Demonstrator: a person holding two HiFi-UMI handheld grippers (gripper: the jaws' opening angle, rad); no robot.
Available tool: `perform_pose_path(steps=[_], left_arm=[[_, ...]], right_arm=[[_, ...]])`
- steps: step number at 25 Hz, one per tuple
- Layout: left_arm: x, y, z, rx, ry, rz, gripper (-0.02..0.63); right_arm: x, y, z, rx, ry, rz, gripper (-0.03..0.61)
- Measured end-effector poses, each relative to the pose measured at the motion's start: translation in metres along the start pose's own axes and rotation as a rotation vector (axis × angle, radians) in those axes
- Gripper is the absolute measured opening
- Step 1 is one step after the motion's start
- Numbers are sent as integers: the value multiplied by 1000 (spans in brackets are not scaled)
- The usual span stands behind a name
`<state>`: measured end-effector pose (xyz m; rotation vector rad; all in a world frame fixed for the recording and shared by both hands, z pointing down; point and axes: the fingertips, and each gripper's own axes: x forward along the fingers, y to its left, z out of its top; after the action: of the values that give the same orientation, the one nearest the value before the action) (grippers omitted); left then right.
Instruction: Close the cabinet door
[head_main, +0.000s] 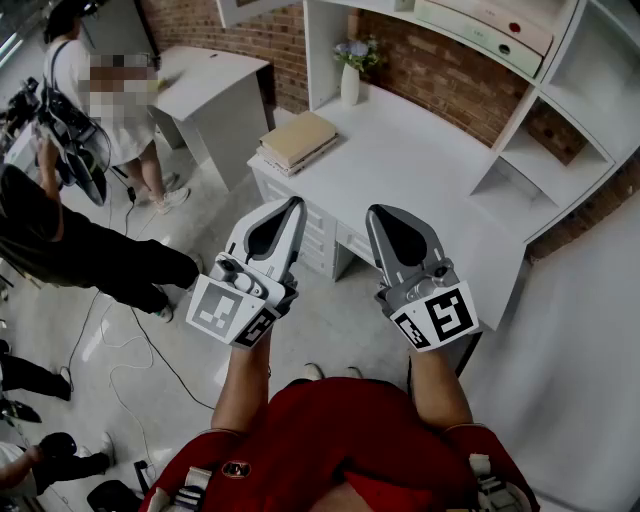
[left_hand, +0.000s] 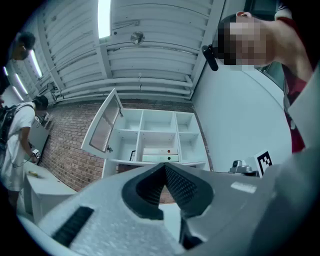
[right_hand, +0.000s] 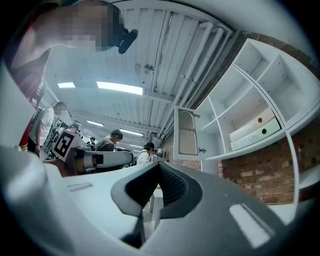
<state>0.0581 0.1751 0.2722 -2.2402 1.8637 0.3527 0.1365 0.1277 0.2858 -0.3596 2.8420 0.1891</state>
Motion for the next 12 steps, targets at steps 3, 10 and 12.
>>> perform_pose_path(steps=[3,10,12], left_arm=[[-5,2,2,-3,-1,-3,0],[-16,16,5,-10,-8,-7,0],[-21,23,6,-14,-12,-6,0]], right_arm=[[3,7,-1,22,-2,10,12],[13,12,-4,50,-16,-15,14],[17,15,-6,52,-17,-21,12]])
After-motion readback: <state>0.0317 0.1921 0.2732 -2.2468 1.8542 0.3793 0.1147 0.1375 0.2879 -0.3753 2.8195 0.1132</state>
